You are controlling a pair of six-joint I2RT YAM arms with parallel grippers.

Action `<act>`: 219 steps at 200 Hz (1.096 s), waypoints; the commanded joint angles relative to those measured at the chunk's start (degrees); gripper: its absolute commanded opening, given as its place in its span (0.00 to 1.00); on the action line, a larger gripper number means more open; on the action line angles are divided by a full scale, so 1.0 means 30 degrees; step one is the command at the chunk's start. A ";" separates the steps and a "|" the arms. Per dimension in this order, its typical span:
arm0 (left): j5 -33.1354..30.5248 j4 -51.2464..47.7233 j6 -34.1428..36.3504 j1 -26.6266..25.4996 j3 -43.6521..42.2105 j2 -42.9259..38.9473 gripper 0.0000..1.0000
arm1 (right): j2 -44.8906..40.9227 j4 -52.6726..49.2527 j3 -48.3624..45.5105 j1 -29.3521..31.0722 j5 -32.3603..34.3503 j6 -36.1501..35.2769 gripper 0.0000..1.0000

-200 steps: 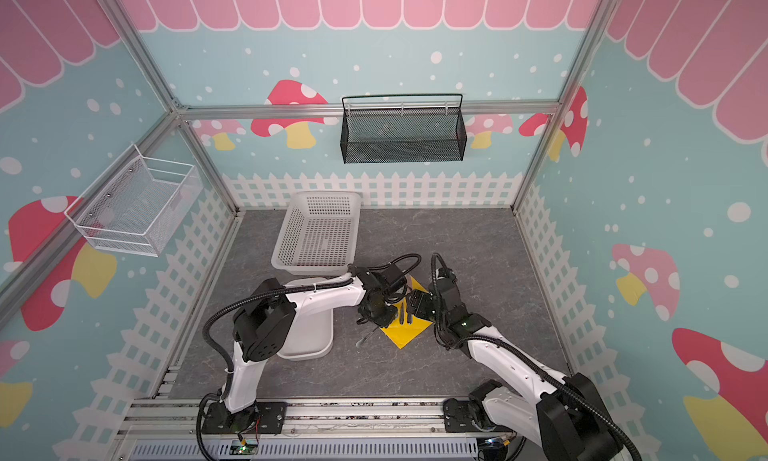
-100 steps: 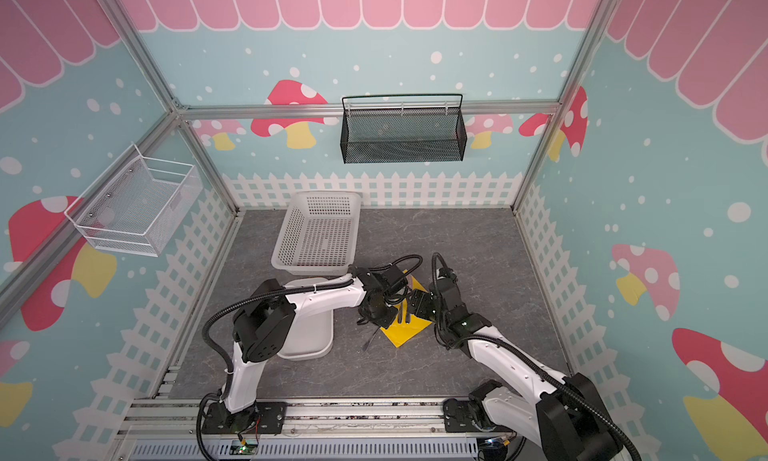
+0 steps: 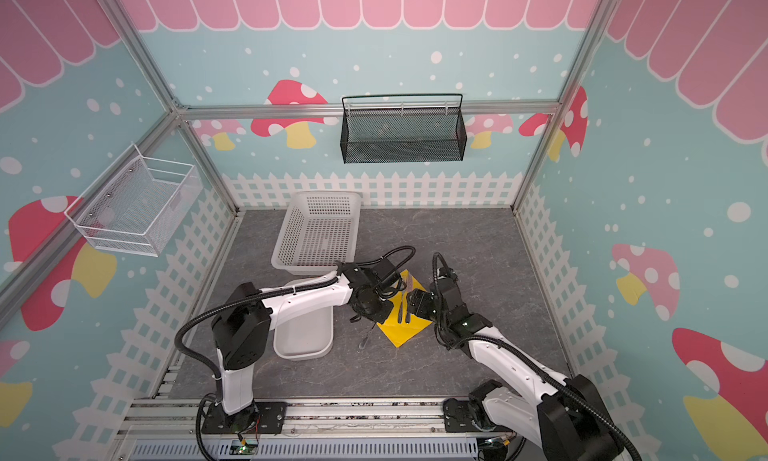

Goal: Place the utensils on the paper napkin and roll it up

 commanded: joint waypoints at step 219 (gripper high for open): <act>1.0195 1.4811 -0.8372 0.3877 -0.6604 -0.7820 0.02 | 0.6970 2.8096 -0.2523 -0.2944 -2.0380 0.9213 0.40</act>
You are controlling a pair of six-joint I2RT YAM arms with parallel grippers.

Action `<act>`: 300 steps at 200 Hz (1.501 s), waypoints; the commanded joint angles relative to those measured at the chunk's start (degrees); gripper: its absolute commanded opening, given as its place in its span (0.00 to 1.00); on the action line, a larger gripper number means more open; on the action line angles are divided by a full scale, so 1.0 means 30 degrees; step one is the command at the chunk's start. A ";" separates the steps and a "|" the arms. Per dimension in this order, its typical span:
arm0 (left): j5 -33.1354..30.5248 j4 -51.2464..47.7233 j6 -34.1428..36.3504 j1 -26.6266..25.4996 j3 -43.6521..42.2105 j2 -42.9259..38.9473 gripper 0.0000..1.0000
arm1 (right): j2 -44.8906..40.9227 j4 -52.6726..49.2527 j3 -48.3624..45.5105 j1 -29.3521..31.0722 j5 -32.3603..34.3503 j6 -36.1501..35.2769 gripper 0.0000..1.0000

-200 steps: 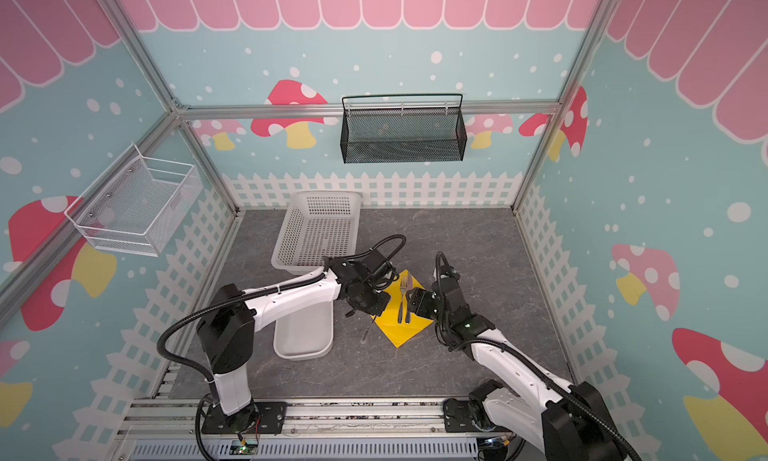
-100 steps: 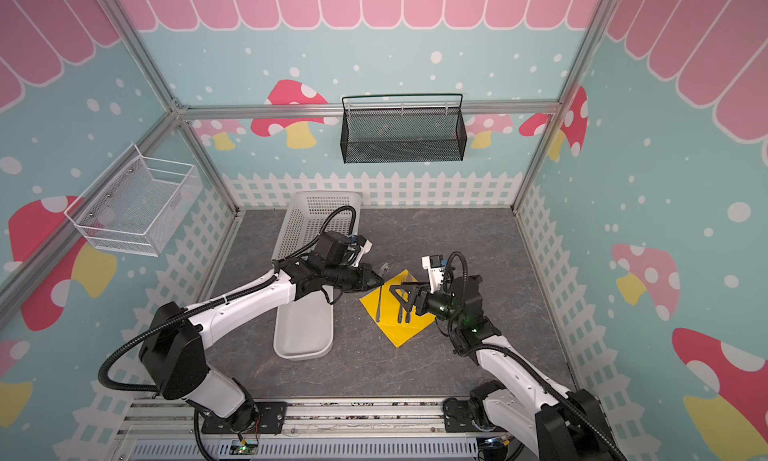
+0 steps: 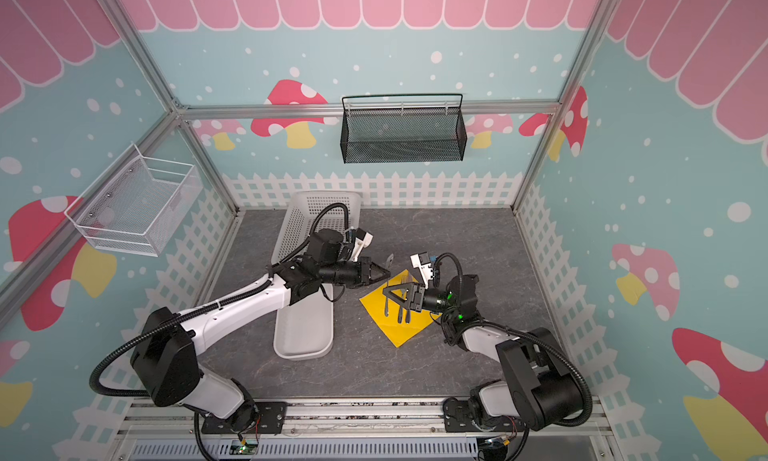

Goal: Place the utensils on the paper napkin and roll it up

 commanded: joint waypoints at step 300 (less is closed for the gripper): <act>0.1121 0.5010 -0.1438 -0.0336 -0.0570 0.0477 0.36 | -0.3914 -1.0504 0.2277 -0.0087 0.1595 -0.6826 0.00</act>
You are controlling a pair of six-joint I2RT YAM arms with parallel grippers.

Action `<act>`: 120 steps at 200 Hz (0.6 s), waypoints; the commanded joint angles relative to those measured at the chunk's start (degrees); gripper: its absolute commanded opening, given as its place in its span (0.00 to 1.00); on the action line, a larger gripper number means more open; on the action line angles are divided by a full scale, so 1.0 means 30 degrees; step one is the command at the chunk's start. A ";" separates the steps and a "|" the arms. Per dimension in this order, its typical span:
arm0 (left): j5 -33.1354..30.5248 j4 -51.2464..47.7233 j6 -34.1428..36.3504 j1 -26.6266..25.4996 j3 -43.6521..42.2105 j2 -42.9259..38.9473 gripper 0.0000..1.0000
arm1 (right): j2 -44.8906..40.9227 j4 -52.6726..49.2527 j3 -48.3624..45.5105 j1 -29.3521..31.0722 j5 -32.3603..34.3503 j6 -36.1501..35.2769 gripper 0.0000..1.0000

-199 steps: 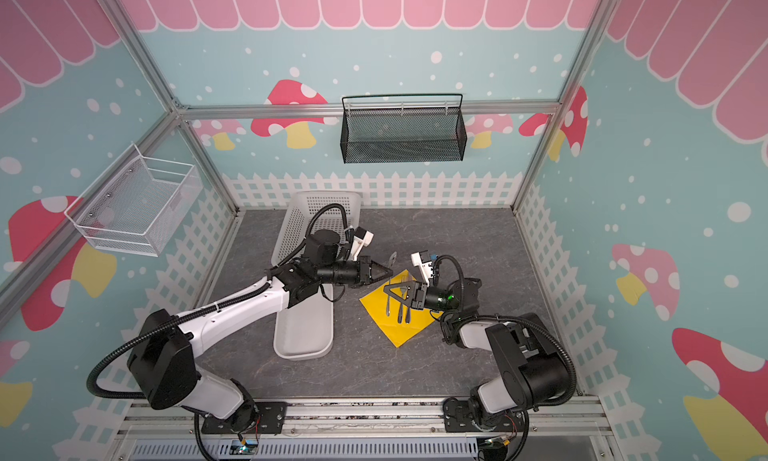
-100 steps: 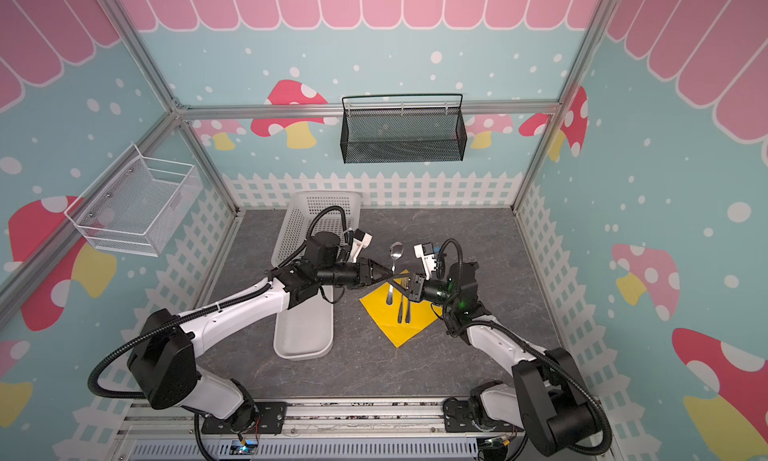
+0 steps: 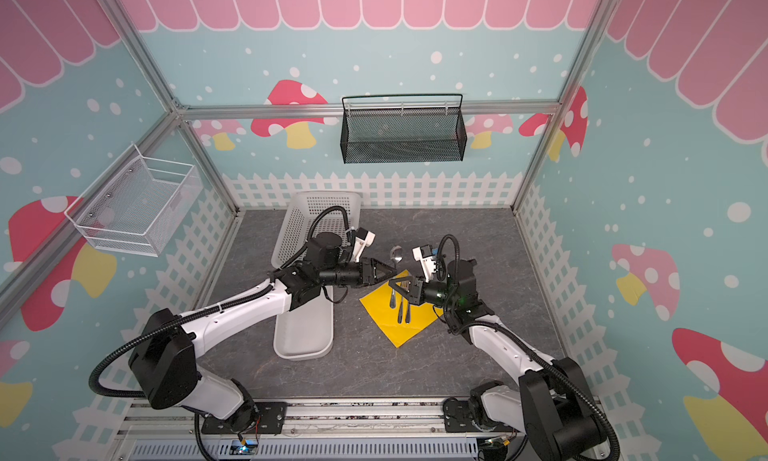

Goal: Place the utensils on the paper napkin and roll it up

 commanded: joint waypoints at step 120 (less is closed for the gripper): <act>-0.1159 0.0525 -0.0149 0.0196 0.0388 0.0014 0.01 | -0.0068 0.1788 -0.0624 0.0128 -0.0603 0.0659 0.12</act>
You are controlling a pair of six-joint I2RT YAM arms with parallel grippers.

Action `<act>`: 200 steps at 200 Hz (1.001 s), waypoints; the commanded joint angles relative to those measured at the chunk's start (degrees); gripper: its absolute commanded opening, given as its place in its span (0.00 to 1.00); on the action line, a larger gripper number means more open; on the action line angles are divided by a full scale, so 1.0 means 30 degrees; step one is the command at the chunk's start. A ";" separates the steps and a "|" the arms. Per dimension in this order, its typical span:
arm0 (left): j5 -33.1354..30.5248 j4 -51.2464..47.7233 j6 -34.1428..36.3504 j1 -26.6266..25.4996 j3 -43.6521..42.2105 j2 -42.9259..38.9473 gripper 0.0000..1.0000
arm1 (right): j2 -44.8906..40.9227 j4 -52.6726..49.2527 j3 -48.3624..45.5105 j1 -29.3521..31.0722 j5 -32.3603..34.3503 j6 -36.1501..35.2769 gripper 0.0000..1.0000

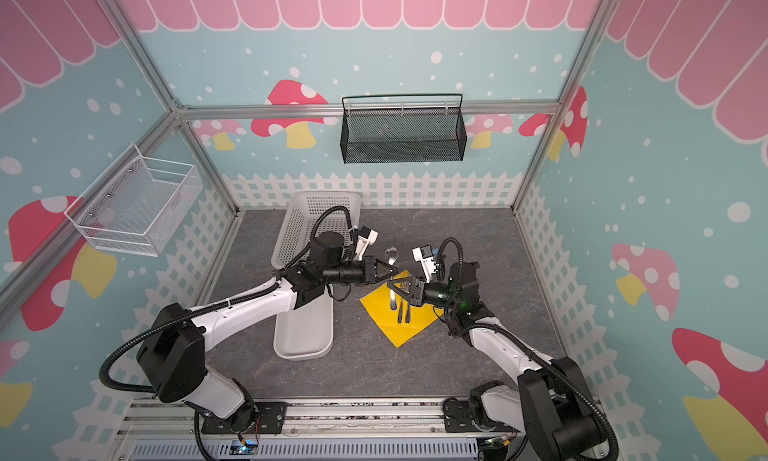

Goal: Place the utensils on the paper napkin and roll it up

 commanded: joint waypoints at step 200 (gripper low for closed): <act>-1.3347 -2.0691 0.0415 -0.1965 1.1065 0.6046 0.00 | -0.3972 -0.8863 0.0285 0.3006 1.3399 -0.7277 0.43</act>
